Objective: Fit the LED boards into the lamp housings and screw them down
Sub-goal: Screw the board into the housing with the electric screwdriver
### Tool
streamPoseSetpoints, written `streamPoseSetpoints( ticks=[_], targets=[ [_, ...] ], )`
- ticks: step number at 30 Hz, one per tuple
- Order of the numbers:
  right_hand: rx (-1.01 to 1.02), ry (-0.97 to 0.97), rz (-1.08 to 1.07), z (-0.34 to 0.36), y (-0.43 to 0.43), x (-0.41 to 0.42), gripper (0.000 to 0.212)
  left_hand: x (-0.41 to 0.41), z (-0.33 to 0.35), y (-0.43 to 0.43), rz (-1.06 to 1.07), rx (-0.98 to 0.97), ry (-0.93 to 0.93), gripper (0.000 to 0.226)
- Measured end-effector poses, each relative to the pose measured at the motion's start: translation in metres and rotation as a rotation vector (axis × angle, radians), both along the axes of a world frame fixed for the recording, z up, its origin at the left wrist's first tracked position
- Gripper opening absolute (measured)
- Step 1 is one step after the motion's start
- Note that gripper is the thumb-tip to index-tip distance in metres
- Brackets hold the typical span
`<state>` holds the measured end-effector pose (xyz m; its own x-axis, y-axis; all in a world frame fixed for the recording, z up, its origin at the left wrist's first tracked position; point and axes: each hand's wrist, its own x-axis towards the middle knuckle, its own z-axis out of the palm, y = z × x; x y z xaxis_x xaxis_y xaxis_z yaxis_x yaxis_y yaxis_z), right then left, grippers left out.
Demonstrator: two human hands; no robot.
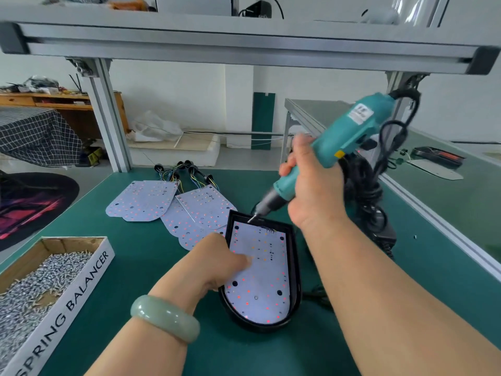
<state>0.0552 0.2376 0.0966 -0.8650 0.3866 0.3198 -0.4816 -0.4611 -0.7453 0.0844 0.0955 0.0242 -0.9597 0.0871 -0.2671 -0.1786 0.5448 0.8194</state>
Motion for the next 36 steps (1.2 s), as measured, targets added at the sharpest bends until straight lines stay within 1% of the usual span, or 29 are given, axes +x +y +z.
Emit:
streamPoseSetpoints(
  ticks=[2, 3, 5, 9, 11, 13, 15, 16, 19, 20, 21, 23, 24, 25, 26, 27, 28, 29, 31, 32, 33, 34, 36],
  targets=[
    [-0.071, -0.057, -0.056, 0.008, 0.02, 0.006, 0.019, 0.001, -0.001, -0.001, 0.008, 0.026, -0.014, 0.01],
    [-0.062, -0.111, -0.091, 0.01, 0.033, 0.01, 0.02, 0.001, -0.001, -0.003, 0.012, 0.033, -0.016, 0.009],
    [0.066, -0.269, -0.164, 0.009, 0.062, 0.017, 0.02, 0.002, -0.002, -0.005, 0.011, 0.051, -0.02, 0.013],
    [0.446, -0.62, -0.233, 0.004, 0.12, 0.032, 0.014, 0.002, -0.001, -0.005, 0.01, 0.099, -0.043, 0.013],
    [0.667, -0.741, -0.257, 0.0, 0.148, 0.046, 0.011, 0.003, -0.001, -0.005, 0.01, 0.102, -0.045, 0.011],
    [1.001, -0.844, -0.324, -0.008, 0.173, 0.06, 0.007, 0.003, -0.002, -0.006, 0.013, 0.097, -0.045, 0.005],
    [1.347, -0.976, -0.371, -0.014, 0.187, 0.072, 0.014, 0.003, -0.002, -0.006, 0.018, 0.096, -0.047, 0.005],
    [1.481, -1.031, -0.378, -0.018, 0.19, 0.077, 0.021, 0.003, -0.002, -0.006, 0.023, 0.099, -0.049, 0.005],
    [1.754, -1.104, -0.38, -0.036, 0.193, 0.081, 0.042, 0.003, -0.003, -0.006, 0.038, 0.116, -0.055, 0.005],
    [1.819, -1.122, -0.361, -0.043, 0.191, 0.081, 0.045, 0.003, -0.004, -0.007, 0.046, 0.128, -0.058, 0.005],
    [1.866, -1.127, -0.336, -0.049, 0.188, 0.079, 0.043, 0.004, -0.004, -0.008, 0.054, 0.142, -0.062, 0.005],
    [1.874, -1.153, -0.335, -0.055, 0.179, 0.075, 0.038, 0.005, -0.004, -0.008, 0.07, 0.162, -0.071, 0.005],
    [1.895, -1.158, -0.364, -0.055, 0.172, 0.074, 0.042, 0.005, -0.004, -0.008, 0.079, 0.169, -0.074, 0.005],
    [1.935, -1.116, -0.443, -0.052, 0.163, 0.074, 0.048, 0.006, -0.005, -0.008, 0.089, 0.176, -0.076, 0.005],
    [1.971, -1.018, -0.537, -0.05, 0.153, 0.073, 0.054, 0.006, -0.005, -0.008, 0.098, 0.186, -0.076, 0.005],
    [1.917, -0.852, -0.6, -0.048, 0.139, 0.073, 0.056, 0.007, -0.005, -0.008, 0.107, 0.203, -0.077, 0.006],
    [1.758, -0.713, -0.545, -0.044, 0.12, 0.075, 0.053, 0.007, -0.005, -0.008, 0.116, 0.228, -0.082, 0.008],
    [1.517, -0.645, -0.361, -0.042, 0.099, 0.077, 0.049, 0.007, -0.004, -0.008, 0.128, 0.27, -0.094, 0.01],
    [1.064, -0.682, 0.148, -0.042, 0.062, 0.076, 0.053, 0.009, -0.004, -0.006, 0.155, 0.402, -0.138, 0.012],
    [0.918, -0.725, 0.313, -0.045, 0.05, 0.074, 0.056, 0.01, -0.004, -0.005, 0.162, 0.484, -0.164, 0.012],
    [0.811, -0.755, 0.403, -0.047, 0.043, 0.071, 0.057, 0.011, -0.004, -0.004, 0.164, 0.579, -0.195, 0.012],
    [0.709, -0.774, 0.45, -0.049, 0.039, 0.067, 0.053, 0.012, -0.003, -0.003, 0.163, 0.68, -0.237, 0.014],
    [0.517, -0.798, 0.466, -0.053, 0.035, 0.061, 0.035, 0.012, -0.003, -0.003, 0.161, 0.864, -0.328, 0.018]
  ],
)
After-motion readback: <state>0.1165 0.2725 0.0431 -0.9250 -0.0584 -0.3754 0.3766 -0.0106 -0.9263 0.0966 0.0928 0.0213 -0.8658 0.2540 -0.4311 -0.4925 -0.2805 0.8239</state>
